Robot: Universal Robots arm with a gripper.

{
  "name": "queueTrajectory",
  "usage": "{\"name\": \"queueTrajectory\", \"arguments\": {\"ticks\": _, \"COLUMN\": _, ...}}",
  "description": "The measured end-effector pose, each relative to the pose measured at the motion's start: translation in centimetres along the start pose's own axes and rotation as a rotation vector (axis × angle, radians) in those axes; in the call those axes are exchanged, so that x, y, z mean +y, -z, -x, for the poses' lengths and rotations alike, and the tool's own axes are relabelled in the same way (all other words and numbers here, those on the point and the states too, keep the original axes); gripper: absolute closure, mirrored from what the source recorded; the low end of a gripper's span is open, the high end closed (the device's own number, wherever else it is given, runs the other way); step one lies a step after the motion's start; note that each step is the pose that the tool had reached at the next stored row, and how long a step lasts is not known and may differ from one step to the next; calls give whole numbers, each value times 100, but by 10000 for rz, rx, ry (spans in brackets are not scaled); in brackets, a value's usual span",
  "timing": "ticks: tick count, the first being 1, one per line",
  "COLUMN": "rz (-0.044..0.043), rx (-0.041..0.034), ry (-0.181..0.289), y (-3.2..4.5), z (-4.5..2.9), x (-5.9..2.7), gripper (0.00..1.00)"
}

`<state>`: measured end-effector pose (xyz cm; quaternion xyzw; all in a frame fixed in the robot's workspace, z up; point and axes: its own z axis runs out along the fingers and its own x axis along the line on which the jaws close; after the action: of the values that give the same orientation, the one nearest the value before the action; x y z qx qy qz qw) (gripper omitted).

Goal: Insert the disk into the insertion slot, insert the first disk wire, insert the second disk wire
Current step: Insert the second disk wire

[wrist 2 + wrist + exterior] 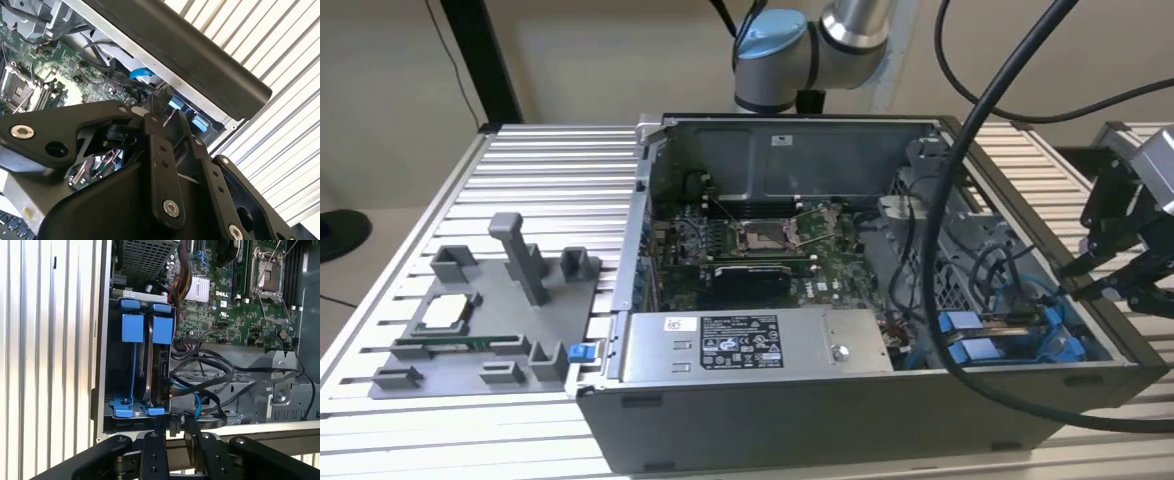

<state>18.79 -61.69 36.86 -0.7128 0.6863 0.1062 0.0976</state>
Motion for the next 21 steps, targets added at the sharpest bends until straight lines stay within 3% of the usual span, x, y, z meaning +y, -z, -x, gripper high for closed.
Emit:
{"name": "queueTrajectory", "arguments": {"ticks": 5, "rz": -345, "rx": 23, "ry": 144, "y": -20, "z": -24, "x": 1, "gripper": 0}}
{"name": "queueTrajectory", "arguments": {"ticks": 6, "rz": -381, "rx": 25, "ry": 155, "y": -35, "z": -28, "x": 2, "gripper": 0}}
{"name": "queueTrajectory", "arguments": {"ticks": 11, "rz": -508, "rx": 30, "ry": 157, "y": -106, "z": -48, "x": 19, "gripper": 0}}
{"name": "queueTrajectory", "arguments": {"ticks": 21, "rz": -714, "rx": 20, "ry": -114, "y": -112, "z": -45, "x": 51, "gripper": 0}}
